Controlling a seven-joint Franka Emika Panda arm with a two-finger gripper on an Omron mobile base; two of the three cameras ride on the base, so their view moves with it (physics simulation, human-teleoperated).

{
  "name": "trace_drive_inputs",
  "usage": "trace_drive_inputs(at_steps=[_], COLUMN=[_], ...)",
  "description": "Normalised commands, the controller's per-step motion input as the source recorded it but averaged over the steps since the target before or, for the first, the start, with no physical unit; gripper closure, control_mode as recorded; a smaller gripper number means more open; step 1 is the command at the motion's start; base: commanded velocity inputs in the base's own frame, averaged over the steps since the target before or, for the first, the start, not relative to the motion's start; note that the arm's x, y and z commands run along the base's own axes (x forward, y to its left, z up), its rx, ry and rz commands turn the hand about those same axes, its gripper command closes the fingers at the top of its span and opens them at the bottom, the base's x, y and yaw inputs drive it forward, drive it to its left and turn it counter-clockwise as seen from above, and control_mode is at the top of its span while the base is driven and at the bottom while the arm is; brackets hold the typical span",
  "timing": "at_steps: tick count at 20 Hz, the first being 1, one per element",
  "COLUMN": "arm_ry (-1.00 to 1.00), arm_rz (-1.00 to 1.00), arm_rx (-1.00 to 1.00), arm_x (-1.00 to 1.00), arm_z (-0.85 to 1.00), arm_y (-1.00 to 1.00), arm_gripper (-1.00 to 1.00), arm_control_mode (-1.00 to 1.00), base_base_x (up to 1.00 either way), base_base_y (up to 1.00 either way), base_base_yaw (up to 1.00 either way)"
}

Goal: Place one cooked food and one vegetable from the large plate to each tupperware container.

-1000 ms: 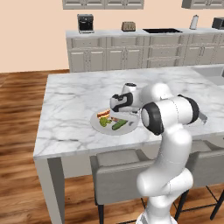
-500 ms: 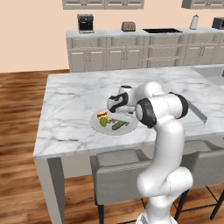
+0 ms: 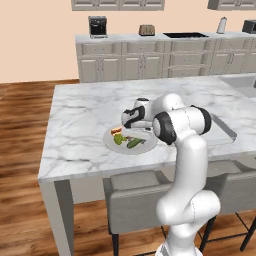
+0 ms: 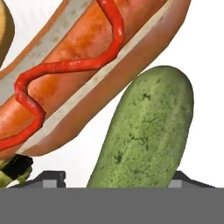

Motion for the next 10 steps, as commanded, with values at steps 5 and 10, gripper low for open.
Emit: trace_drive_inputs(at_steps=[5,10], arm_ry=[0.0,0.05], arm_rz=[0.01,0.28], arm_rx=[0.0,-0.01], arm_x=[-0.2,-0.21], arm_z=[0.22,1.0], arm_y=[-0.36,-0.97], arm_gripper=[1.0,1.0], arm_control_mode=[-1.0,-1.0], base_base_x=[0.0,0.0], base_base_y=[0.0,0.0], base_base_yaw=[0.0,0.0])
